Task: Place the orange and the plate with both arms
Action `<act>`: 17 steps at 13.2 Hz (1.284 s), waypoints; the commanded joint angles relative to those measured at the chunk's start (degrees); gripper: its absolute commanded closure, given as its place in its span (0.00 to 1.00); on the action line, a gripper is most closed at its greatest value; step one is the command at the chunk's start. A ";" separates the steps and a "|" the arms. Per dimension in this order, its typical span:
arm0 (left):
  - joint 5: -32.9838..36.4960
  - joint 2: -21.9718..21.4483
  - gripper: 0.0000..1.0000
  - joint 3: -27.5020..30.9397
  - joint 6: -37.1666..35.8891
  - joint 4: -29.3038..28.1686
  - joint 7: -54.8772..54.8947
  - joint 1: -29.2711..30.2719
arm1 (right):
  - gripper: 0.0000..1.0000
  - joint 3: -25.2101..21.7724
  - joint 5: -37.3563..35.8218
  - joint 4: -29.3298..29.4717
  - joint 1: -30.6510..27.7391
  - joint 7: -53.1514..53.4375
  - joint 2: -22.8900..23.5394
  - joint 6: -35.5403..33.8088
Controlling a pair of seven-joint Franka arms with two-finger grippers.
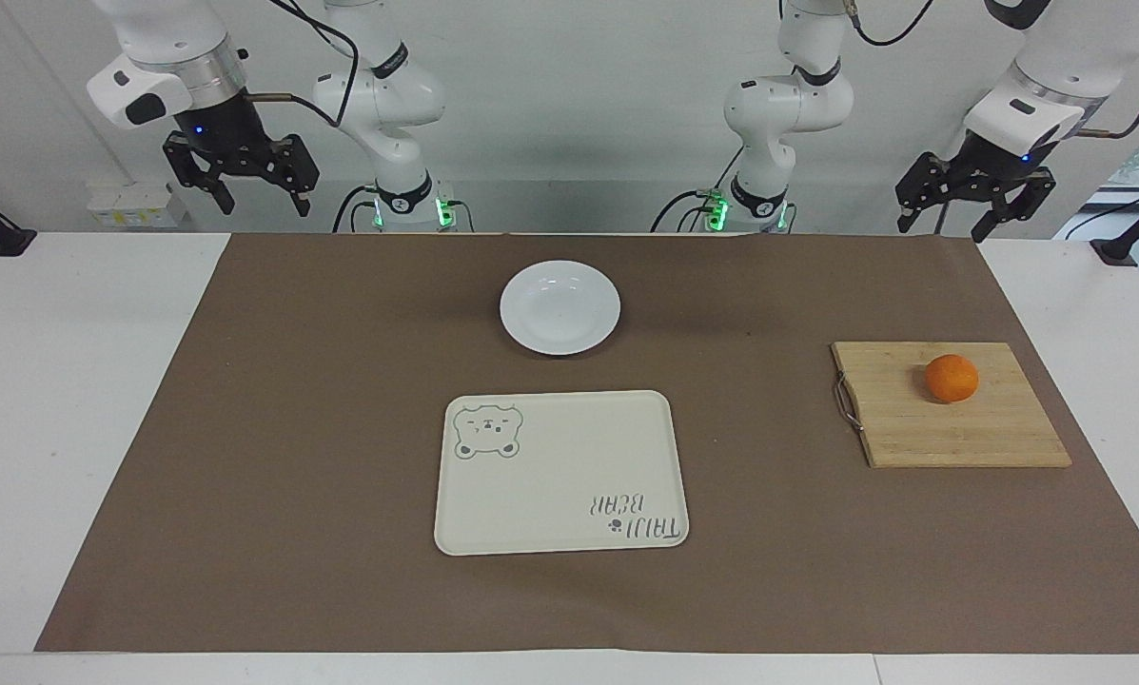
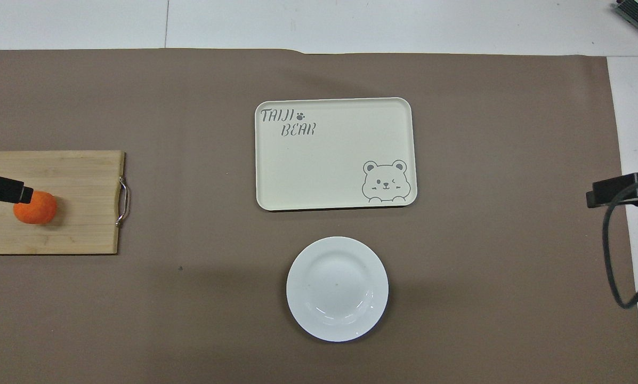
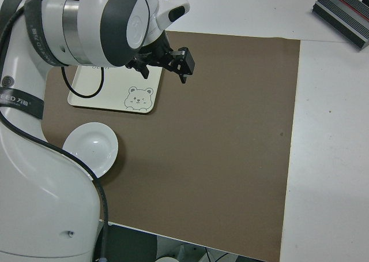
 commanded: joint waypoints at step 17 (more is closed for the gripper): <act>-0.38 -1.08 0.00 -0.07 -0.07 -1.00 -0.70 -0.46 | 0.00 0.20 0.16 0.51 -0.68 -1.23 0.08 -0.16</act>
